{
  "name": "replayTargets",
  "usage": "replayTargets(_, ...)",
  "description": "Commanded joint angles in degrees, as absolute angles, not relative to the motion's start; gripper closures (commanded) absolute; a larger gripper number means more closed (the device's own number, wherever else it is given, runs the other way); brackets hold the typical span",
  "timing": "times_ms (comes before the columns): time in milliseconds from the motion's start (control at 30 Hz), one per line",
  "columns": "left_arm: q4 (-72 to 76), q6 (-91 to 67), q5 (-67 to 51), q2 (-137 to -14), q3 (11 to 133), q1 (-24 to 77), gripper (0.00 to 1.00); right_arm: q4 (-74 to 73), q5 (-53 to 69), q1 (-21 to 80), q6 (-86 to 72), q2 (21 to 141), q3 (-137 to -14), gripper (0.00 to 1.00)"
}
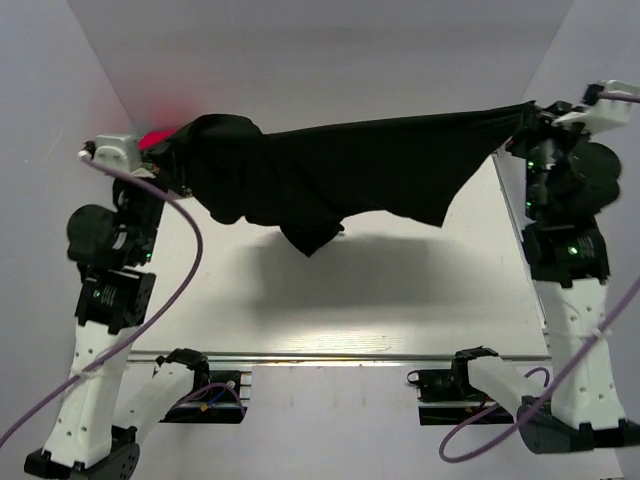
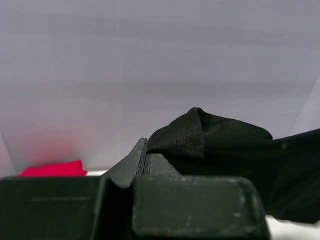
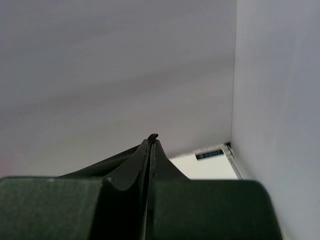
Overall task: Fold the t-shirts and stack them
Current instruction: Flatten out the tshirt
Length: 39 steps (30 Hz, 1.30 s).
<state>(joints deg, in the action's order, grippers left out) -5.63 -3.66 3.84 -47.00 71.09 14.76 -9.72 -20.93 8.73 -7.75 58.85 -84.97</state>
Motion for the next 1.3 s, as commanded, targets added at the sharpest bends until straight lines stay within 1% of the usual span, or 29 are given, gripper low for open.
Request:
replayTargets(0,-9.13,-1.41,9.83,-43.43,75.31,14.59,1.0,-12.21,-20.76,8.53,-6.06,54.59,-91.31,1.0)
replayTargets(133,-11.33,-0.62,10.9,-39.12,79.96,15.11,1.0,-17.4,-17.5,8.52,-5.89,50.64,-95.88,1.0)
replayTargets(367,-13.8,2.81,3.09,-35.95,88.14,15.12,1.0,-22.93,-10.29,8.44,-6.76,44.04,-102.04,1.0)
replayTargets(400,-14.49,2.81,2.47,-35.95,89.98,15.12,1.0,-23.81,-7.76,8.35,-6.77,43.08,-102.91,1.0)
replayTargets(500,-15.12,3.6,1.93,-35.95,92.37,15.12,1.0,-24.35,-6.16,8.52,-7.29,41.05,-102.75,1.0)
replayTargets(567,-16.43,4.13,1.41,-37.44,94.74,15.12,1.0,-24.52,-6.59,8.44,-7.65,40.26,-102.05,1.0)
replayTargets(667,-16.96,4.13,0.26,-39.72,94.75,15.12,1.0,-23.21,-6.59,8.44,-8.52,39.73,-98.89,1.0)
replayTargets(800,-15.74,2.29,0.26,-43.85,89.93,15.12,1.0,-19.97,-6.33,8.35,-10.28,40.51,-92.91,1.0)
replayTargets(833,-14.69,2.29,0.26,-44.81,88.69,15.12,1.0,-18.99,-6.5,8.35,-10.98,40.69,-87.68,1.0)
replayTargets(867,-13.81,2.29,0.26,-45.87,87.2,15.12,1.0,-16.03,-6.59,8.35,-11.51,41.22,-85.89,1.0)
replayTargets(900,-12.49,1.5,1.39,-48.23,84.32,15.12,1.0,-15.04,-6.77,8.26,-12.21,42.09,-84.13,1.0)
replayTargets(967,-11.08,1.49,3.42,-50.96,80.97,15.12,1.0,-12.15,-7.29,8.35,-13.35,44.11,-76.68,1.0)
replayTargets(1000,-8.64,0.97,4.04,-52.46,77.03,15.12,1.0,-9.87,-8.6,8.44,-14.06,45.86,-72.9,1.0)
replayTargets(1033,-6.96,0.97,3.52,-55.69,74.9,14.6,1.0,-8.8,-9.14,8.52,-14.41,46.92,-70.95,1.0)
replayTargets(1067,-5.38,0.97,4.39,-57.72,72.88,14.59,1.0,-6.61,-9.4,8.35,-14.68,51.2,-65.88,1.0)
replayTargets(1133,-1.69,0.97,5.18,-62.73,68.74,14.59,1.0,-2.13,-10.89,8.44,-15.11,54.91,-63.21,1.0)
replayTargets(1167,-0.36,0.97,5.19,-68.67,67.16,14.59,1.0,-0.8,-10.9,8.44,-15.38,61.98,-60.84,1.0)
replayTargets(1233,3.49,0.97,5.19,-75.46,66.62,14.59,1.0,2.46,-11.78,8.35,-15.99,67.47,-60.29,1.0)
replayTargets(1267,4.47,0.97,5.79,-83.15,67.4,14.07,1.0,2.72,-11.6,8.26,-16.26,76.64,-61.86,1.0)
